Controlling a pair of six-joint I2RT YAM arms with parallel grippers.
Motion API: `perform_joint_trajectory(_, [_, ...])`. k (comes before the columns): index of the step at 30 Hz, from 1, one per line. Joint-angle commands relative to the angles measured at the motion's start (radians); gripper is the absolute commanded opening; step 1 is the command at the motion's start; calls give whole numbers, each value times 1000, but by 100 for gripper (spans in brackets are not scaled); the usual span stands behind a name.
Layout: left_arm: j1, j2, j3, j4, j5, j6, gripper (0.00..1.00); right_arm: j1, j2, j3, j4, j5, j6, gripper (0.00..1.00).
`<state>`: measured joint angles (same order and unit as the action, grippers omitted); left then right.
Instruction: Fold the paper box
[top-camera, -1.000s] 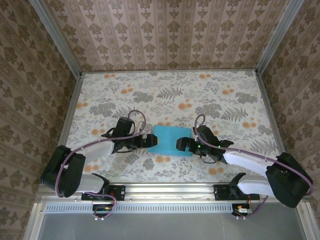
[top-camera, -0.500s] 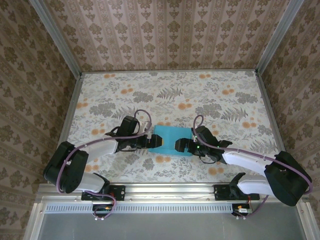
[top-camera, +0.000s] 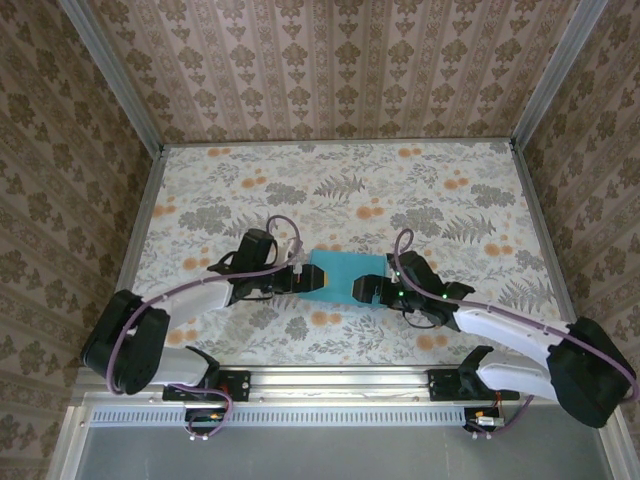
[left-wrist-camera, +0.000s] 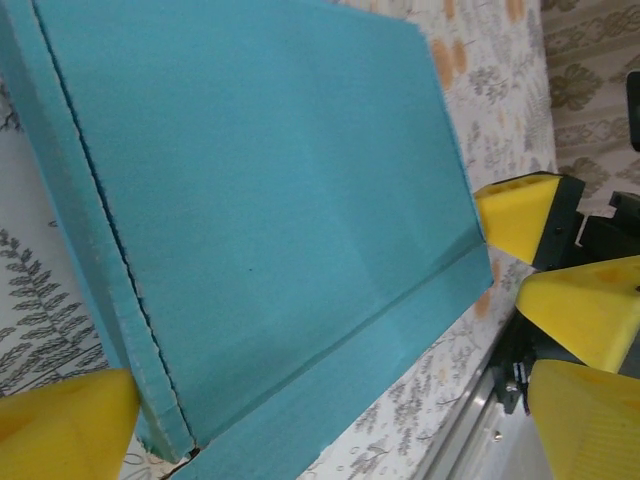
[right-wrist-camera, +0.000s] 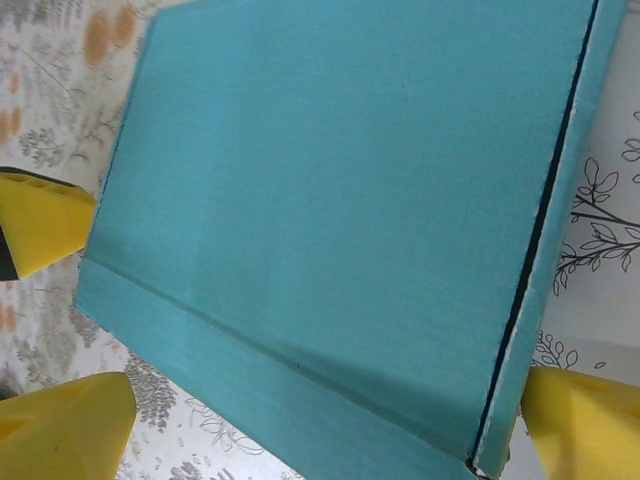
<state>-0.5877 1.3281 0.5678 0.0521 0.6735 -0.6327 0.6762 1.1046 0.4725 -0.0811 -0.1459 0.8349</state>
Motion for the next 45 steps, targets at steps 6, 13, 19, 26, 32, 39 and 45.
perform_joint_trajectory(6, [1,-142,96,-66,38,-61,100,-33,-127,109,-140,-43,-40,100])
perform_joint_trajectory(13, [2,-194,133,-140,1,-85,100,-50,-162,189,-235,-56,-34,100])
perform_joint_trajectory(19, [6,-196,165,-195,-23,-115,100,-59,-143,243,-277,-67,-26,100])
perform_joint_trajectory(26, [11,-165,164,-203,-24,-122,100,-65,-102,241,-263,-81,-19,100])
perform_joint_trajectory(32, [13,-152,155,-207,-57,-116,100,-66,-75,224,-247,-88,-21,100])
perform_joint_trajectory(39, [31,-154,151,-227,-68,-101,100,-69,-68,221,-243,-77,-32,100])
perform_joint_trajectory(45, [51,-176,160,-254,-68,-88,100,-80,-87,226,-273,-66,-55,100])
